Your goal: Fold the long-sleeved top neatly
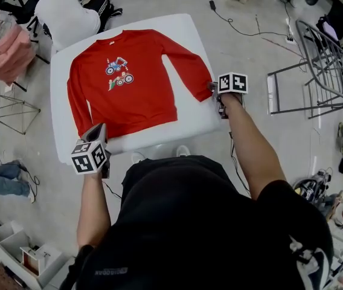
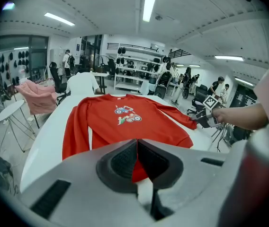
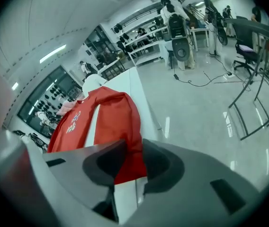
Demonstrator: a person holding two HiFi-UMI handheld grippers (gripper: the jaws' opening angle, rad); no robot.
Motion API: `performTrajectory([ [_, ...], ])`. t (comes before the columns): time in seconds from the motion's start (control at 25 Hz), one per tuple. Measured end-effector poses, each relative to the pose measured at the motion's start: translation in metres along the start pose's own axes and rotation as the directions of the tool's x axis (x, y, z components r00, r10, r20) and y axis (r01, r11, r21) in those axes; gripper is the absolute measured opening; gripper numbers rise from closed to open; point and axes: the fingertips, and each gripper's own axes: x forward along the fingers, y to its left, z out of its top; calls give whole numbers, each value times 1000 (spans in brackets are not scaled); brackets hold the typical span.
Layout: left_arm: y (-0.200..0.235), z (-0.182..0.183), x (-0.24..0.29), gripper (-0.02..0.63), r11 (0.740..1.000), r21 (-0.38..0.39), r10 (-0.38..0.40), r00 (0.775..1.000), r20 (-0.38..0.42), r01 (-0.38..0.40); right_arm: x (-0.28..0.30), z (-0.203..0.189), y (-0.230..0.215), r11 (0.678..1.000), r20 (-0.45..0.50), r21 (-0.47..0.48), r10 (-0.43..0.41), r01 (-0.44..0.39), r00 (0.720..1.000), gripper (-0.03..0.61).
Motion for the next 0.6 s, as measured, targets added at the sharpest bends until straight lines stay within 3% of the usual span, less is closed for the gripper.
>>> performTrajectory([
  [0.2, 3, -4, -3, 8, 999, -31, 14, 1000, 4, -14, -3, 16, -2, 993, -18, -113, -36, 34, 999, 59],
  [0.28, 2, -5, -3, 8, 999, -36, 14, 1000, 6, -14, -15, 34, -1, 966, 38, -233, -104, 110, 994, 57],
  [0.32, 2, -4, -3, 8, 999, -35, 14, 1000, 7, -14, -24, 46, 3, 935, 83, -314, -146, 165, 986, 56],
  [0.36, 2, -4, -2, 8, 999, -33, 13, 1000, 8, -13, -35, 57, 10, 885, 139, -407, -184, 226, 973, 56],
  [0.4, 2, -3, -1, 8, 999, -31, 11, 1000, 9, -11, -46, 67, 21, 815, 200, -505, -210, 284, 957, 57],
  [0.48, 2, 0, 3, 8, 1000, -26, 6, 1000, 8, -6, -62, 78, 56, 645, 295, -677, -204, 355, 933, 58],
  [0.52, 1, 2, 5, 8, 1000, -24, 1, 1000, 7, -1, -65, 74, 76, 569, 308, -741, -184, 356, 933, 58],
  [0.6, -1, 6, 8, 8, 1000, -14, -14, 1000, 6, 14, -61, 51, 111, 459, 268, -836, -137, 301, 954, 58],
])
